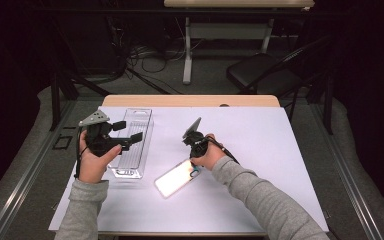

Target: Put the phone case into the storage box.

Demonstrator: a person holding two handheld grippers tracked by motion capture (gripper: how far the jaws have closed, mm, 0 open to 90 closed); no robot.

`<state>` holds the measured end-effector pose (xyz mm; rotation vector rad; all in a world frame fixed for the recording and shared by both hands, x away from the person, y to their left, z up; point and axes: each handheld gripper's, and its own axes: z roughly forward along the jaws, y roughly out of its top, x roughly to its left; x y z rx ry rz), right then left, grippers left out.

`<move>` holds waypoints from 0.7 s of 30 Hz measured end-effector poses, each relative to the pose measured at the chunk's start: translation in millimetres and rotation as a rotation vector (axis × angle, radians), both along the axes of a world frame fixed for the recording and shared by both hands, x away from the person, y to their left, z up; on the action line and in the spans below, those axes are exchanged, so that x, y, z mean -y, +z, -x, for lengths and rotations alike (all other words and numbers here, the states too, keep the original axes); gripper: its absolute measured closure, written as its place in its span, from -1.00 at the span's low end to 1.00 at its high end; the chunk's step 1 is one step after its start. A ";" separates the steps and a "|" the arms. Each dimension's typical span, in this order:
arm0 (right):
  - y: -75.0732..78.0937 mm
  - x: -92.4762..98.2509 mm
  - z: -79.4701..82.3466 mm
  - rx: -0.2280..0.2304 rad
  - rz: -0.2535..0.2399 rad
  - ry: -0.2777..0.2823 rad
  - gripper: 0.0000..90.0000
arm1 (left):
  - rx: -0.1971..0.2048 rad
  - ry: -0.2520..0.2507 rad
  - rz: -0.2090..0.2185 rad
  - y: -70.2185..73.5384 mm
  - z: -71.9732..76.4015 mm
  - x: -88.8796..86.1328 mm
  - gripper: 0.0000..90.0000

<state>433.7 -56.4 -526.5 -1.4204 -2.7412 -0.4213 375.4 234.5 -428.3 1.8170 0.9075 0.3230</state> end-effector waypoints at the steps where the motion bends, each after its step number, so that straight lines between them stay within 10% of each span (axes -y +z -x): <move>1: 0.0 0.0 0.0 0.000 0.000 0.000 0.94 | 0.000 0.000 0.000 0.0 0.0 0.0 -0.70; 21: 3.7 2.7 -0.7 -0.016 0.003 0.015 0.95 | -0.001 0.002 0.000 -0.5 -0.1 0.1 -0.70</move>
